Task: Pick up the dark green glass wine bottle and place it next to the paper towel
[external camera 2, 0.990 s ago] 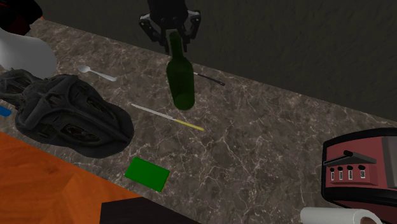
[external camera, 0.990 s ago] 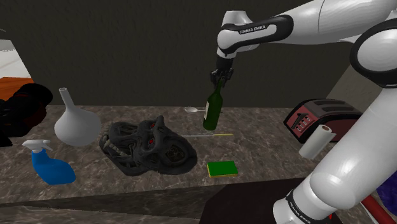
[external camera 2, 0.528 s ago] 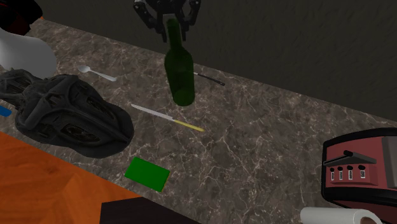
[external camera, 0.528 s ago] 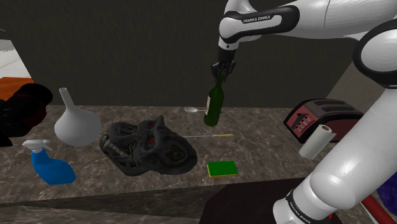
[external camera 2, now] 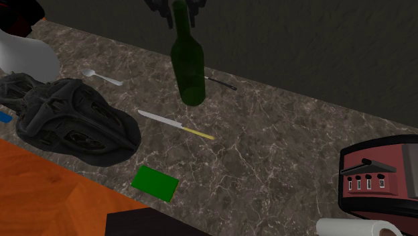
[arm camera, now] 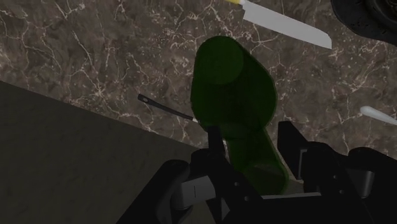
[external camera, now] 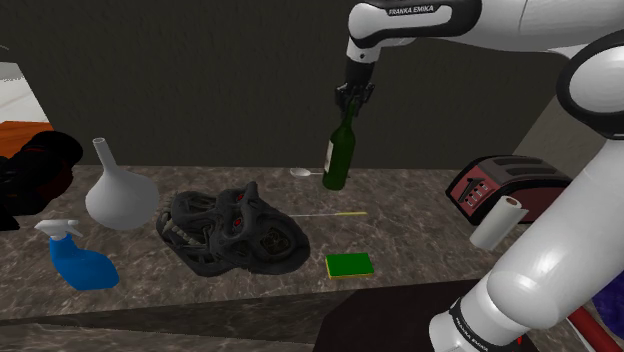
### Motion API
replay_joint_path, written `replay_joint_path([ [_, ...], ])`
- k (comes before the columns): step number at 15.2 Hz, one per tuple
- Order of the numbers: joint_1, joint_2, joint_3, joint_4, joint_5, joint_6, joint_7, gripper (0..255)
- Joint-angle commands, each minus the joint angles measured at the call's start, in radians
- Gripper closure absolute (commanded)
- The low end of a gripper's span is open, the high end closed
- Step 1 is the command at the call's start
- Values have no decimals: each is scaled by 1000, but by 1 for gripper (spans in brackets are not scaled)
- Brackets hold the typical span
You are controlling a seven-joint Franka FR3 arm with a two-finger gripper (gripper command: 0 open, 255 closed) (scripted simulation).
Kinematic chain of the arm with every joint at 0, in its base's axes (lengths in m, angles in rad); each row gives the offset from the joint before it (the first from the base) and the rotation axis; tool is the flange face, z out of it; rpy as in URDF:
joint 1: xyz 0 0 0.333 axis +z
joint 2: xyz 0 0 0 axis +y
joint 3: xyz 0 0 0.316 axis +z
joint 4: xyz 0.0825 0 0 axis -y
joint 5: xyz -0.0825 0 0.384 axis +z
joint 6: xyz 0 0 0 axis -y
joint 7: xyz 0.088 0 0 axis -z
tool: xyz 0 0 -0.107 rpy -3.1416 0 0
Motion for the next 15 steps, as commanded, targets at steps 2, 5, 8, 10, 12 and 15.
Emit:
replay_joint_path([
  [2, 1, 5, 1, 50, 0, -45, 0, 255],
  [5, 1, 9, 1, 96, 1, -86, -2, 255],
  [8, 1, 16, 1, 144, 1, -128, -3, 255],
  [10, 1, 21, 1, 179, 1, -157, -4, 255],
  [12, 2, 28, 1, 214, 1, -186, -5, 255],
  [15, 2, 41, 1, 272, 1, -231, -7, 255],
])
